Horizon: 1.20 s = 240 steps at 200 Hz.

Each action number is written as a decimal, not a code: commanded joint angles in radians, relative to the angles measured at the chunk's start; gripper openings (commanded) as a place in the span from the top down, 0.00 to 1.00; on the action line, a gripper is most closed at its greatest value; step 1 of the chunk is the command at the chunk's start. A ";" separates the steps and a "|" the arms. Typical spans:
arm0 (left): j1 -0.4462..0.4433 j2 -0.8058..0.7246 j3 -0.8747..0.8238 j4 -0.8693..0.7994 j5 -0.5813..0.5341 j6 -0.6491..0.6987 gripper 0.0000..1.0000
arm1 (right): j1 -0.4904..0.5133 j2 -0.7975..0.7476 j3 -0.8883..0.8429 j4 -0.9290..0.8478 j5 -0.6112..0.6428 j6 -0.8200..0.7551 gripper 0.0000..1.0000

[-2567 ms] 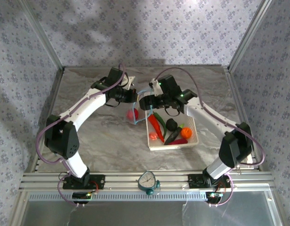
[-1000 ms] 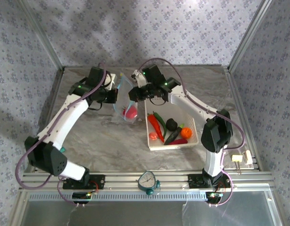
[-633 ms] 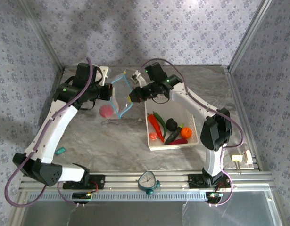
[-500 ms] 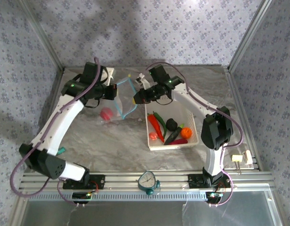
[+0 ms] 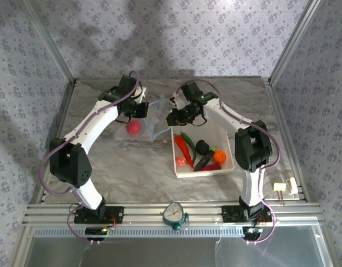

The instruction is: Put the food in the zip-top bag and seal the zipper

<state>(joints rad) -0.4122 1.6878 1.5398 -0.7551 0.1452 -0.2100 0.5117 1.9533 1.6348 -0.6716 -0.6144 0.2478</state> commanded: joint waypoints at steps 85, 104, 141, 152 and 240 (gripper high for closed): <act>-0.006 0.005 0.094 0.050 0.025 0.005 1.00 | -0.024 -0.118 -0.096 -0.015 0.162 -0.013 0.54; -0.011 0.011 0.104 0.044 0.026 0.009 1.00 | -0.024 -0.178 -0.122 -0.004 0.170 -0.009 0.46; -0.033 0.014 0.106 0.035 0.011 0.021 1.00 | -0.023 -0.345 -0.187 -0.049 0.330 -0.011 0.36; -0.041 0.013 0.102 0.035 0.002 0.025 1.00 | -0.020 -0.370 -0.195 -0.106 0.447 -0.011 0.34; -0.057 -0.004 0.036 0.043 -0.003 0.028 1.00 | -0.008 -0.344 -0.408 -0.170 0.643 0.066 0.30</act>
<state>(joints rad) -0.4671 1.6928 1.5909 -0.7208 0.1448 -0.1978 0.4953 1.5845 1.2484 -0.8116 -0.0288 0.2790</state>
